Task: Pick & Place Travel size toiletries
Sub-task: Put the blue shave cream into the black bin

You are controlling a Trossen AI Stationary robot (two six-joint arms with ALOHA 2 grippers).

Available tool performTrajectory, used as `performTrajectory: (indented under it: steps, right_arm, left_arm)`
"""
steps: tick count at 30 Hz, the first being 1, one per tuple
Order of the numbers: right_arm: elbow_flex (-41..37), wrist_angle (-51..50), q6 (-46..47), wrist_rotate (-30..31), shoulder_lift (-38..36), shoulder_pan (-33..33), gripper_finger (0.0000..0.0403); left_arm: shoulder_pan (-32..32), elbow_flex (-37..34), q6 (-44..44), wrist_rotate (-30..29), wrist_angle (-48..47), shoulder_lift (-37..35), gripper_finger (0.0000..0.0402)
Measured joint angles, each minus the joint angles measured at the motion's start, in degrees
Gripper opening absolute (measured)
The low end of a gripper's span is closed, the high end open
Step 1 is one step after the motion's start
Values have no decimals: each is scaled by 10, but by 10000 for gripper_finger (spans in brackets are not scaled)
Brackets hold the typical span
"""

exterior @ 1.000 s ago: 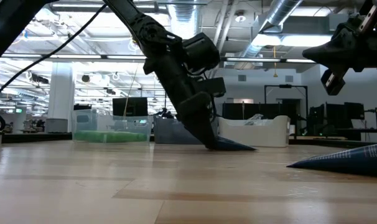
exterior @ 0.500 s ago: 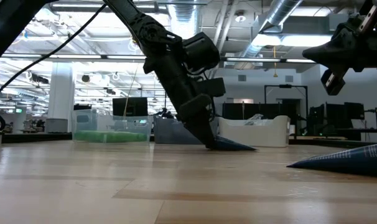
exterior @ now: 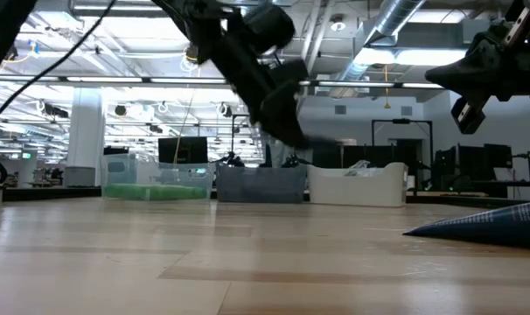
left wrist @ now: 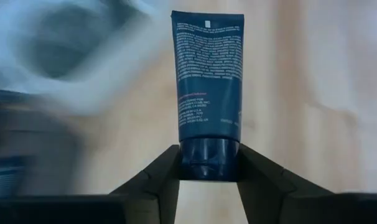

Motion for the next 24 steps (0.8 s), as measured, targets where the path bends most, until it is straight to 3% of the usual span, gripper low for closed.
performTrajectory:
  steps: [4, 11, 18, 24]
  right_arm:
    - [0, 0, 0, 0, 0, 0, 0]
    - [0, 0, 0, 0, 0, 0, 0]
    - [0, 0, 0, 0, 0, 0, 0]
    - [0, 0, 0, 0, 0, 0, 0]
  left_arm:
    - [44, 0, 3, -56, 0, -46, 130]
    - [151, 0, 21, -57, -13, -76, 130]
    - [217, 0, 25, 32, -45, -55, 131]
    - [223, 0, 53, 53, -59, -31, 141]
